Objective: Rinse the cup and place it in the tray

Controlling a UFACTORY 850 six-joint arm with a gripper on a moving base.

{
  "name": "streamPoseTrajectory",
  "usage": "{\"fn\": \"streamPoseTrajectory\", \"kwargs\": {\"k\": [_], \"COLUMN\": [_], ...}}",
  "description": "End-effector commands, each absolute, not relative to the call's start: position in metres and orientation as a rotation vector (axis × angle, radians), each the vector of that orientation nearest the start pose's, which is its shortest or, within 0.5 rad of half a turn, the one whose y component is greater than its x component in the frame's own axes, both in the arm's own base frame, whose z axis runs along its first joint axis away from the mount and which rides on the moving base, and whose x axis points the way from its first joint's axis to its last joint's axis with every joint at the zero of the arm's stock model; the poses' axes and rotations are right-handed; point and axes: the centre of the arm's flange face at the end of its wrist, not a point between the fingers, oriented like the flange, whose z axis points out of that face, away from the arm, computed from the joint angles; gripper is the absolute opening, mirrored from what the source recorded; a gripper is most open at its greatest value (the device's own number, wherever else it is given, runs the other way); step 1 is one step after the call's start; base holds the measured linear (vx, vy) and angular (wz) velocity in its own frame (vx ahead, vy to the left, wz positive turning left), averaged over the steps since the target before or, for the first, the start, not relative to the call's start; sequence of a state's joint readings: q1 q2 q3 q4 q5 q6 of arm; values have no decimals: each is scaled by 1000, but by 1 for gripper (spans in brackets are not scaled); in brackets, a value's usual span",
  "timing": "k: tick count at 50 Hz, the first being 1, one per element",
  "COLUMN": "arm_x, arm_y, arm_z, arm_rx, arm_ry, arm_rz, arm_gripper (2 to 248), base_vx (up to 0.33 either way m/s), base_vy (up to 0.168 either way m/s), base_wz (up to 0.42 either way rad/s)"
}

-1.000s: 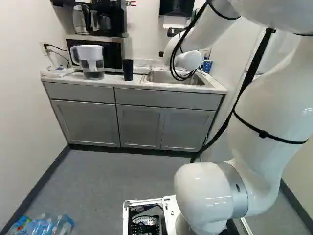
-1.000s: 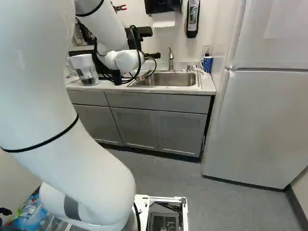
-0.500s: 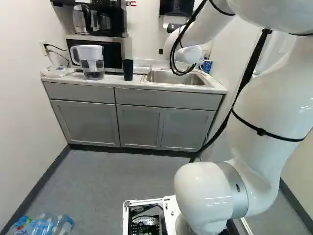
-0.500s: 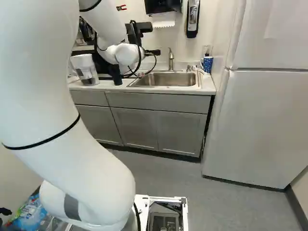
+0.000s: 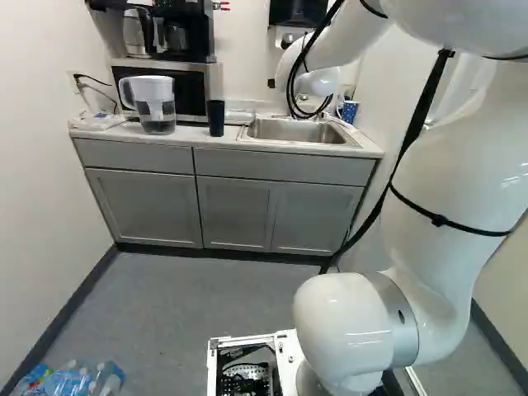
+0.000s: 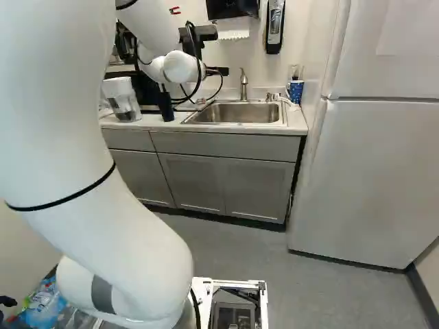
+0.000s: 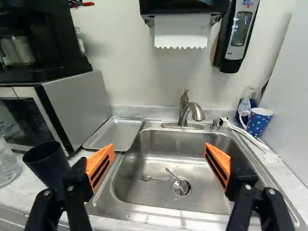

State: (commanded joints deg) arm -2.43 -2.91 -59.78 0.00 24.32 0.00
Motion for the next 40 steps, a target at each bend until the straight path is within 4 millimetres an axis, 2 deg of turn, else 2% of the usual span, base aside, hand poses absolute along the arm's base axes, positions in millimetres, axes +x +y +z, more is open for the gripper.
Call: {"fn": "streamPoseTrajectory", "kwargs": {"k": [18, 40], "arm_x": [549, 549], "arm_y": [-23, -23], "arm_z": [648, 648], "arm_rx": [-2420, -2420], "arm_ry": [51, 51], "arm_rz": [-2046, -2046], "arm_gripper": [247, 247], "base_vx": [0, 0], "base_vy": [0, 0], "base_wz": [0, 0]}}
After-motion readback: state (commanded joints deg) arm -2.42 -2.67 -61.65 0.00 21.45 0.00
